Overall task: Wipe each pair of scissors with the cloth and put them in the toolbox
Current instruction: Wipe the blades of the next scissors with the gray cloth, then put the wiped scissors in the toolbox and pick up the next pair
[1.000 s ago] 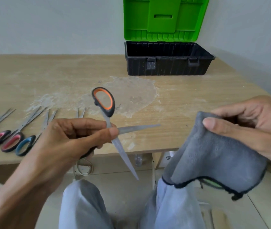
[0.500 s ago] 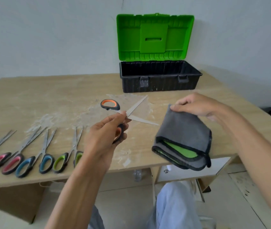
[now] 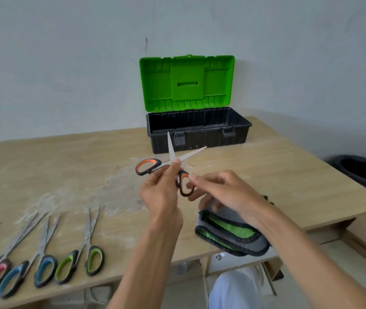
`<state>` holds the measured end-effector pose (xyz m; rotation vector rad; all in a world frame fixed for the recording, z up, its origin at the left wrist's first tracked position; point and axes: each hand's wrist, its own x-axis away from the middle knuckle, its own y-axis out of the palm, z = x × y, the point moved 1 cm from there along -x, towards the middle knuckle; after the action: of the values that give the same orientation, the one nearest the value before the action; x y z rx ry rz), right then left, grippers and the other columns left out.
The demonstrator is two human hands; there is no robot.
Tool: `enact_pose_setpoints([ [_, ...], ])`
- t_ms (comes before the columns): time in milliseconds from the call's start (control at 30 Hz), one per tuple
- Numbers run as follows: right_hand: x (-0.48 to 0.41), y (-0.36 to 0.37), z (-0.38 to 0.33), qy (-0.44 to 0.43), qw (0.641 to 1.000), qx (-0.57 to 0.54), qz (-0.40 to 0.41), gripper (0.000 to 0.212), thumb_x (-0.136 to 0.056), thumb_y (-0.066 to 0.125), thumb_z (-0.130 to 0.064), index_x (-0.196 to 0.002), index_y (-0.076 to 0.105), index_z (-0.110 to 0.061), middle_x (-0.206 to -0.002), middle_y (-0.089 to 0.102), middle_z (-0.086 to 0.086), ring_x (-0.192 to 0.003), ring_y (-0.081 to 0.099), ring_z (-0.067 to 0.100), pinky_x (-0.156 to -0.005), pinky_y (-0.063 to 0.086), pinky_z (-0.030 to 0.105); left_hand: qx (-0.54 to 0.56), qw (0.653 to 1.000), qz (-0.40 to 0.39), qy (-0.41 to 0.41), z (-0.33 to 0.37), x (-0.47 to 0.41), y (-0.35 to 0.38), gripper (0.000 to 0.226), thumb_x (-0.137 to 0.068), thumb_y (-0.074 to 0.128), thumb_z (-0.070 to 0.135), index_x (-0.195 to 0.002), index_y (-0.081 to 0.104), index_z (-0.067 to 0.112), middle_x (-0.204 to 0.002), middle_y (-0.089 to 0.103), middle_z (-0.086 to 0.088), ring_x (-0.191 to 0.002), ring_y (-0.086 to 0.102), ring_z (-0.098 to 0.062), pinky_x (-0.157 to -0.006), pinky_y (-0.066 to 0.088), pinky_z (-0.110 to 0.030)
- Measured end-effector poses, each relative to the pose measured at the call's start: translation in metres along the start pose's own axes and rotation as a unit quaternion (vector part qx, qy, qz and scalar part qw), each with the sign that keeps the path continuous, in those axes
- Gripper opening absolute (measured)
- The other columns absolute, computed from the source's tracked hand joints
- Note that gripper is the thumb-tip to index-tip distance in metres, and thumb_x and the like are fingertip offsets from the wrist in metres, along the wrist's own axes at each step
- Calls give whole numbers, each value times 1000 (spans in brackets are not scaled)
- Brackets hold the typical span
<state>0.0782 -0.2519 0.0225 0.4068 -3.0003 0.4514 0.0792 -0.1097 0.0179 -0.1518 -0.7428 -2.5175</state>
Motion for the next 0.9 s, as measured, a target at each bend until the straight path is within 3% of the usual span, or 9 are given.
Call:
enact_pose_setpoints([
  [100, -6, 4, -1, -23, 997, -65, 19, 21, -94, 77, -29, -102, 82, -10, -91, 83, 4, -68, 73, 10, -53, 50, 18, -12, 1000, -17, 7, -1, -2, 15, 14, -78, 83, 18, -80, 71, 10, -74, 70, -3, -69, 64, -15, -65, 54, -30],
  [200, -16, -9, -4, -24, 993, -94, 65, 16, -92, 80, -18, -103, 83, -6, -87, 83, 6, -66, 73, 11, -53, 54, 19, -3, 1000, -6, 8, 4, -13, 16, 21, -84, 77, 33, -92, 71, 14, -88, 73, 2, -82, 65, -10, -74, 53, -30],
  [333, -25, -26, -10, -35, 990, -108, 81, 8, -92, 79, -11, -98, 82, -8, -85, 82, 12, -66, 75, 13, -60, 60, 19, -9, 999, 2, 41, 11, -32, 6, 8, -88, 74, 19, -90, 71, 11, -83, 68, -6, -76, 61, -14, -67, 52, -23],
  [433, -34, -28, -17, -47, 986, -111, 119, 11, -93, 79, -10, -104, 81, -7, -83, 83, 11, -67, 77, 16, -63, 63, 22, -88, 993, -56, 53, 9, -32, 11, 11, -81, 80, 20, -83, 76, 9, -77, 75, -3, -71, 65, -12, -64, 54, -20],
  [567, -48, -33, -24, -76, 980, -79, 165, 13, -94, 79, -13, -106, 81, -9, -83, 83, 10, -68, 78, 19, -65, 65, 26, -97, 990, -88, 58, 9, -35, 27, 21, -77, 84, 17, -88, 77, 1, -80, 78, -9, -67, 70, -10, -60, 56, -19],
  [767, -76, -56, -39, -61, 988, -31, 142, 10, -98, 75, -15, -104, 80, -10, -87, 82, 12, -67, 78, 16, -62, 63, 22, -86, 991, -97, 43, 7, -50, 55, 27, -74, 86, 12, -88, 72, -5, -74, 74, -12, -61, 70, -15, -60, 58, -23],
  [900, -118, -89, -50, -34, 989, -10, 141, 18, -98, 74, -15, -107, 79, 0, -88, 80, 14, -66, 78, 16, -62, 63, 22, -192, 967, -140, 94, 15, -86, 79, 29, -78, 83, 35, -80, 77, 6, -72, 76, -9, -68, 73, -19, -64, 61, -27],
])
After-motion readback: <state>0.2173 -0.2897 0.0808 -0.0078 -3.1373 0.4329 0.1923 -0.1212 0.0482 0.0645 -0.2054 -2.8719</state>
